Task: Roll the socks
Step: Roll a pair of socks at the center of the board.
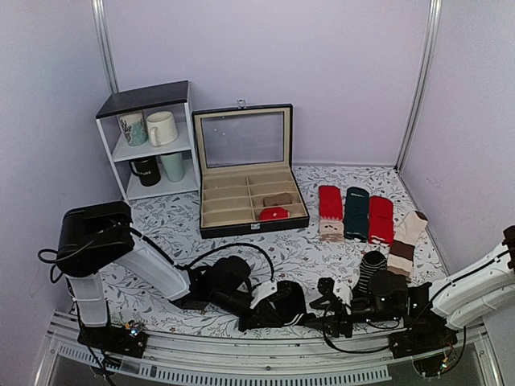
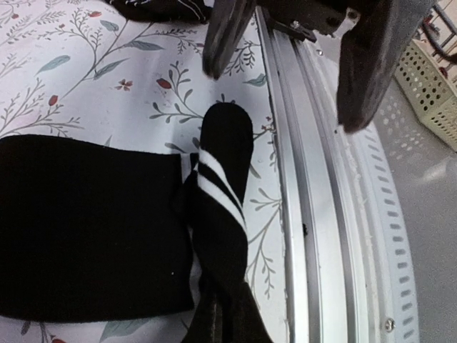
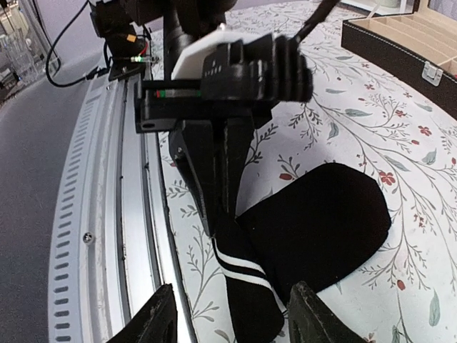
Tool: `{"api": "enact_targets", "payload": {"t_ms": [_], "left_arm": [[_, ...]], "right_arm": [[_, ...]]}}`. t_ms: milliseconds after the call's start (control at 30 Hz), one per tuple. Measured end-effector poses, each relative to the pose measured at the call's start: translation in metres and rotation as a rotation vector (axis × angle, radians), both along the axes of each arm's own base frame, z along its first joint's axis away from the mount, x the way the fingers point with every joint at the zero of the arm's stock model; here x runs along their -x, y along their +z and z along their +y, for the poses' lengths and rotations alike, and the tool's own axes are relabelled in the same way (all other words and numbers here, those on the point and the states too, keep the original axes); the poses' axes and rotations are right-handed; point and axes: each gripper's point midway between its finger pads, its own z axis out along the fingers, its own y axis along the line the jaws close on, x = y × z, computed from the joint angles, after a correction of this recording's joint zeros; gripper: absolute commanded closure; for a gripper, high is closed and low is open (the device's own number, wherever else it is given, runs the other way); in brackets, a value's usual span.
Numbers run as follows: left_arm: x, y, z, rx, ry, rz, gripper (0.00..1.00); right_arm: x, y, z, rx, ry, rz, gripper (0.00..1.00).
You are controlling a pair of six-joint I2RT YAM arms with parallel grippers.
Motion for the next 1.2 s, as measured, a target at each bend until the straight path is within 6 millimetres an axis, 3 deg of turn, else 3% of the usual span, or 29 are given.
{"api": "enact_targets", "payload": {"t_ms": [167,467,933,1100,1200], "left_arm": [[0.0,0.0,0.0,0.004,-0.003,0.004,1.0],[0.0,0.0,0.0,0.011,-0.005,0.003,1.0],[0.0,-0.001,0.0,0.014,-0.008,0.007,1.0],[0.0,-0.001,0.001,0.015,-0.008,0.007,1.0],[0.0,-0.001,0.0,0.019,-0.009,0.006,1.0]], "right_arm": [[-0.002,-0.021,0.009,0.08,0.031,-0.063,0.47],[-0.01,-0.026,0.028,0.11,0.062,-0.144,0.48],[-0.002,-0.043,0.027,0.142,0.09,-0.085,0.56],[0.002,-0.054,0.025,0.17,0.087,-0.045,0.67],[0.002,-0.055,0.025,0.168,0.074,-0.026,0.81]]}}
